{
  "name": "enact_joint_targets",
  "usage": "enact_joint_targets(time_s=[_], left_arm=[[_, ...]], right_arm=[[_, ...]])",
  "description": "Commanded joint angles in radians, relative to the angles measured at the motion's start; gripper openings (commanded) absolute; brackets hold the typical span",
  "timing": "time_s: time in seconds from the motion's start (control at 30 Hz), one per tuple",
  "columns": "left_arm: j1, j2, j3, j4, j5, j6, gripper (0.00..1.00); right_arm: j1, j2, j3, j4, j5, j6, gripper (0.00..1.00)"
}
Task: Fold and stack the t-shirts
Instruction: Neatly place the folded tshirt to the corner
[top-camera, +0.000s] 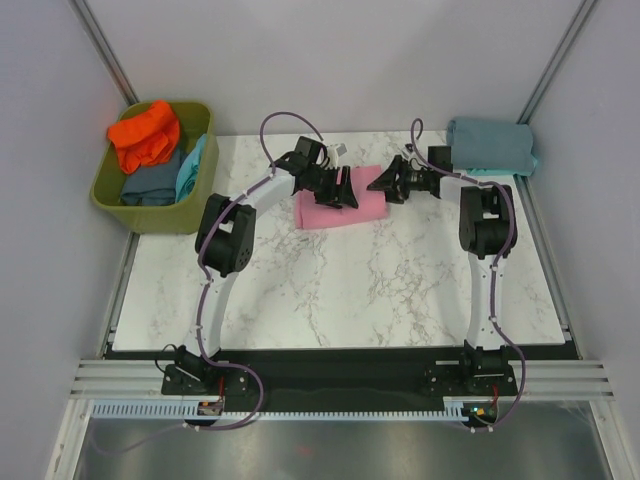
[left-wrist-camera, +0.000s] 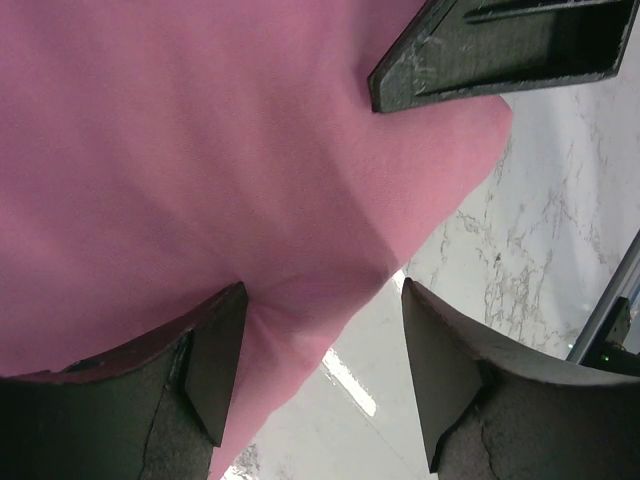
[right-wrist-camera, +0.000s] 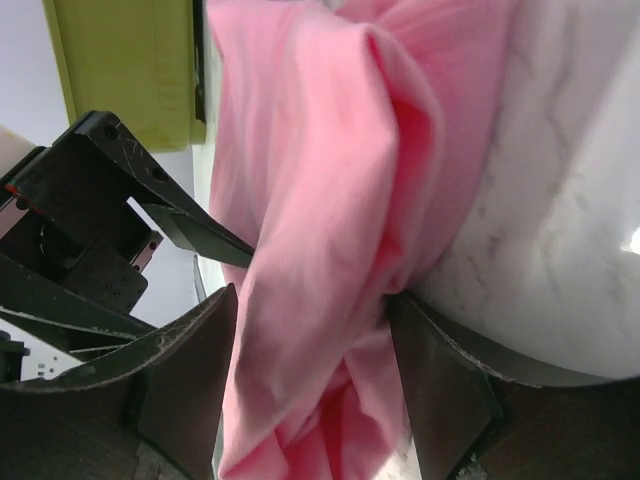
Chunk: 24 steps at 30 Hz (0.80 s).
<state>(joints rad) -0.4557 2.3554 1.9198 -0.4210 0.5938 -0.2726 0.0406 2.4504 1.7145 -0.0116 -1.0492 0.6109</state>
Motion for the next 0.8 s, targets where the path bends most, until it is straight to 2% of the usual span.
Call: enact_joint_targets(time_s=[0.0, 0.1, 0.2, 0.23, 0.3, 0.37, 0.4, 0.43, 0.57, 0.67, 0.77], left_arm=[[0.0, 0.001, 0.025, 0.014, -0.011, -0.016, 0.71], [0.003, 0.001, 0.025, 0.013, -0.014, -0.017, 0.71], [0.008, -0.002, 0.019, 0.011, -0.017, -0.017, 0.71], [0.008, -0.004, 0.019, 0.011, -0.019, -0.017, 0.71], [0.009, -0.005, 0.018, 0.01, -0.022, -0.016, 0.71], [0.009, -0.005, 0.021, 0.01, -0.038, -0.014, 0.71], [0.009, -0.007, 0.028, 0.01, -0.045, -0.007, 0.73], [0.009, -0.013, 0.031, 0.001, -0.055, -0.002, 0.73], [0.017, -0.08, 0.068, -0.042, -0.173, 0.071, 0.72], [0.04, -0.146, 0.061, -0.068, -0.299, 0.127, 0.72], [0.071, -0.234, 0.006, -0.09, -0.347, 0.182, 0.72]], right_arm=[[0.038, 0.058, 0.01, 0.015, 0.02, 0.01, 0.71], [0.056, 0.067, 0.011, 0.048, 0.021, 0.032, 0.71], [0.061, 0.07, 0.011, 0.056, 0.032, 0.039, 0.64], [0.059, 0.07, 0.01, 0.056, 0.034, 0.036, 0.55], [0.059, 0.065, 0.01, 0.058, 0.038, 0.033, 0.47], [0.059, 0.061, 0.007, 0.07, 0.022, 0.032, 0.3], [0.061, 0.058, 0.007, 0.074, 0.018, 0.032, 0.13], [0.061, 0.046, 0.007, 0.075, 0.024, 0.027, 0.02], [0.041, -0.008, 0.042, 0.015, 0.044, -0.02, 0.0], [0.007, -0.076, 0.117, -0.175, 0.106, -0.198, 0.0], [-0.034, -0.139, 0.175, -0.303, 0.184, -0.336, 0.0]])
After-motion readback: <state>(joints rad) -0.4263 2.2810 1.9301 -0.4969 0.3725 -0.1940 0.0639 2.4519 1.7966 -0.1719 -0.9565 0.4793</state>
